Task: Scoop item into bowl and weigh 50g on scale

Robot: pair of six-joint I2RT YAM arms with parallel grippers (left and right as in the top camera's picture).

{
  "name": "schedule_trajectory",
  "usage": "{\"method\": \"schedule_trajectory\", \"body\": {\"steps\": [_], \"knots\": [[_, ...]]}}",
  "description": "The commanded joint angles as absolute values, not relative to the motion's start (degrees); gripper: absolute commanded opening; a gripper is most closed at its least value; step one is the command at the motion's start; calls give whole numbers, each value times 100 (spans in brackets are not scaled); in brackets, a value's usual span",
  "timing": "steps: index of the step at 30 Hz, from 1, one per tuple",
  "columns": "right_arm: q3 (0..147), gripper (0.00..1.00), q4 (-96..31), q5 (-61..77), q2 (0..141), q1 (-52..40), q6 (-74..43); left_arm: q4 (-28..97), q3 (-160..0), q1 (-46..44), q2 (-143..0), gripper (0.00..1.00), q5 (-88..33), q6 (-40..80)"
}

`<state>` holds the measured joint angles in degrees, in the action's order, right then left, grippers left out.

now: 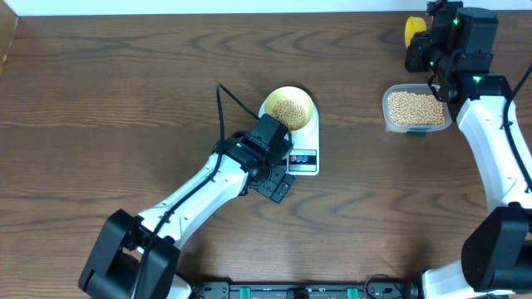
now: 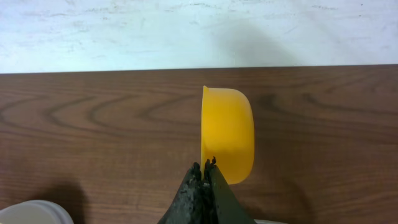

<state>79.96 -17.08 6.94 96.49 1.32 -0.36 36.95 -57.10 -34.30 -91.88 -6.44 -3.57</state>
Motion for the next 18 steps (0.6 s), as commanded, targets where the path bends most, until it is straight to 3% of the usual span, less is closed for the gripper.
{"method": "schedule_trajectory", "body": {"steps": [1, 7, 18], "knots": [[7992, 1, -1693, 591, 9590, 152, 51, 3540, -5828, -3430, -9205, 98, -239, -550], [7990, 1, -1684, 587, 9590, 152, 51, 3691, -6563, -3179, -9159, 98, -438, -532], [7990, 1, -1269, 589, 9590, 152, 51, 4370, -8318, -1695, -9161, 98, -1704, -530]]}}
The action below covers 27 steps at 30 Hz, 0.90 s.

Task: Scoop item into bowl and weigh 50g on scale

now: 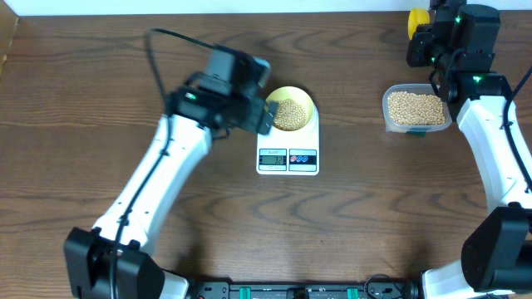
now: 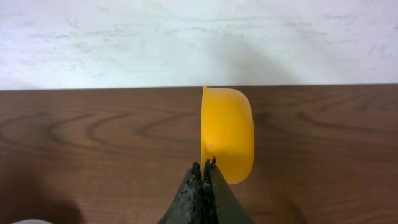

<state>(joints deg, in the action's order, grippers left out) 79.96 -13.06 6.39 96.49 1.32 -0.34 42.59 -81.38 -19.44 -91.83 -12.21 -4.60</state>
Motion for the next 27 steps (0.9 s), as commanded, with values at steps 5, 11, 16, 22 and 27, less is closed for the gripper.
{"method": "schedule_trajectory", "body": {"steps": [5, 11, 16, 22, 27], "knots": [[7992, 1, -1267, 589, 9590, 152, 49, 4412, -8322, -1479, -9164, 98, -1798, -532], [7992, 1, -1271, 591, 9590, 152, 43, 4414, -8320, -1485, -9174, 98, -1798, -554], [7990, 1, -1374, 613, 9590, 145, -43, 4705, -8315, -1568, -9174, 98, -1800, -554], [7992, 1, -1721, 620, 9590, 145, -45, 5317, -8077, -2067, -9174, 98, -1793, -554], [7990, 1, -2084, 661, 9590, 145, -40, 5231, -7430, -2698, -9185, 98, -1415, -554]]}}
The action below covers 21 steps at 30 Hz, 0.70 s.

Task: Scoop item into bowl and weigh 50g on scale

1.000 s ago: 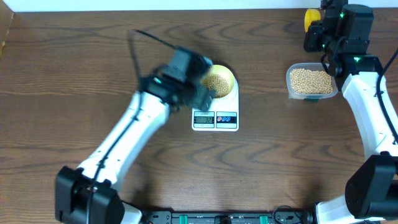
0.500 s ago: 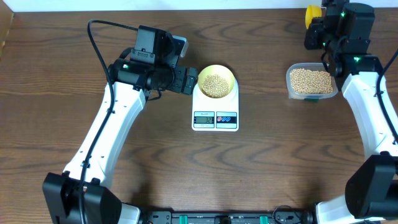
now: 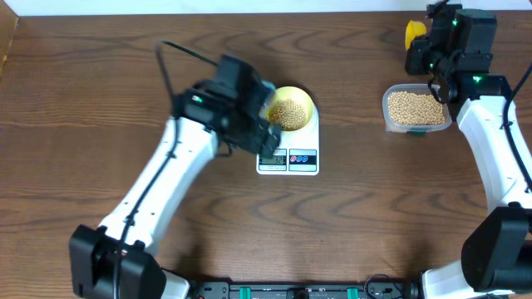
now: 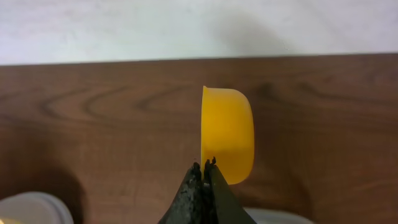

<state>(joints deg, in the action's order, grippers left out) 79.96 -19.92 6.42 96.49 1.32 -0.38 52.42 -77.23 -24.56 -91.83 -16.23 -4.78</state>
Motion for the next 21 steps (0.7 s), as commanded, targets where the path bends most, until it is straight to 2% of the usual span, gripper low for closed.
{"method": "schedule_trajectory", "body": {"steps": [1, 9, 13, 16, 21], "knots": [[7992, 1, -2185, 659, 9590, 145, -43, 5159, -7290, -2829, -9185, 98, -1297, -554], [8119, 1, -2932, 659, 9509, 158, -429, 4460, -6591, -3291, -9225, 98, -1061, -554], [8764, 1, -3894, 655, 9456, 220, -423, 4185, -6302, -3293, -9284, 98, -919, -626], [9376, 1, -4650, 652, 9456, 305, -423, 4185, -6176, -3293, -9367, 98, -659, -1135], [9800, 1, -5236, 432, 9456, 438, -423, 3898, -6058, -3299, -9452, 98, -657, -1323]]}}
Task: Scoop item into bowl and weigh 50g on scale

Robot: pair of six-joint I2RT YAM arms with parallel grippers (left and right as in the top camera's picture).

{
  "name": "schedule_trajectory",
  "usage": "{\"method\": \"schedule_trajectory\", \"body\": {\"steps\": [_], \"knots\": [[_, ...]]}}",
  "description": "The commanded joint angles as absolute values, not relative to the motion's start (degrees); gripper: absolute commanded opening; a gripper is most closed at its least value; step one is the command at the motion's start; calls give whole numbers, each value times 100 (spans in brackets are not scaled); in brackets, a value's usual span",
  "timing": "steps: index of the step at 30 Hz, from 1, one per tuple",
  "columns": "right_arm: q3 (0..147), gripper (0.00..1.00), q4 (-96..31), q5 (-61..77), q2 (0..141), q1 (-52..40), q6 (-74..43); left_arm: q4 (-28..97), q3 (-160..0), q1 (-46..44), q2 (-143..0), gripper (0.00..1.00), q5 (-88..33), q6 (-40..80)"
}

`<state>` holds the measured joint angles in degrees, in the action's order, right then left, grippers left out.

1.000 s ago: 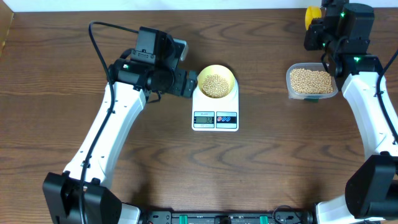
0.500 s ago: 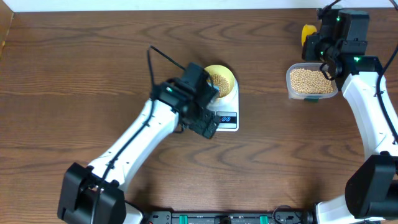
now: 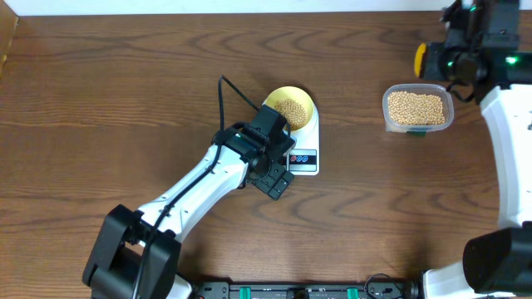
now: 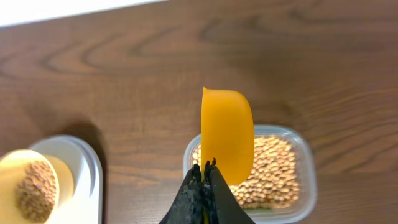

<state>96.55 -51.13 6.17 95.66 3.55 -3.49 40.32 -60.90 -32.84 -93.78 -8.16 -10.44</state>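
Note:
A yellow bowl [image 3: 289, 109] holding beans sits on the white scale [image 3: 309, 133] at the table's middle; the bowl [image 4: 34, 186] and scale [image 4: 87, 168] also show at the lower left of the right wrist view. A clear container [image 3: 417, 108] of beans stands to the right. My right gripper [image 4: 205, 163] is shut on the handle of a yellow scoop [image 4: 227, 134], which is turned on its side over the container [image 4: 280, 168]. Overhead, the scoop [image 3: 421, 58] sits just behind the container. My left gripper [image 3: 276, 179] is at the scale's front left corner; its jaw state is unclear.
The scale's display [image 3: 302, 157] faces the front edge, right beside the left gripper. A black cable [image 3: 237, 95] arcs from the left arm past the bowl. The table's far edge and a white wall lie behind the container.
My left gripper has gone from the left side of the bowl down to the scale's front left corner. My right gripper, still holding the scoop, has shifted right and now looks down on the container.
First my left gripper was at the scale's front by the display. Then it stood raised left of the bowl at two moments, and now it is back at the front. My right gripper held the scoop near the far edge throughout, now over the container.

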Motion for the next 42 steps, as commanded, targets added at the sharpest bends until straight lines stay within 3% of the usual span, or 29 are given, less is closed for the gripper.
{"method": "schedule_trajectory", "body": {"steps": [1, 26, 42], "knots": [[9795, 1, -5286, 344, 9463, 467, -425, 3795, -6040, -3297, -9452, 98, -655, -1330], [9769, 1, -5902, -86, 11185, 602, -425, 3577, -6031, -3297, -9452, 98, -528, -1347], [9780, 1, -5852, 1039, 11937, 727, -78, 3500, -6031, -3297, -9452, 98, -526, -1347]]}}
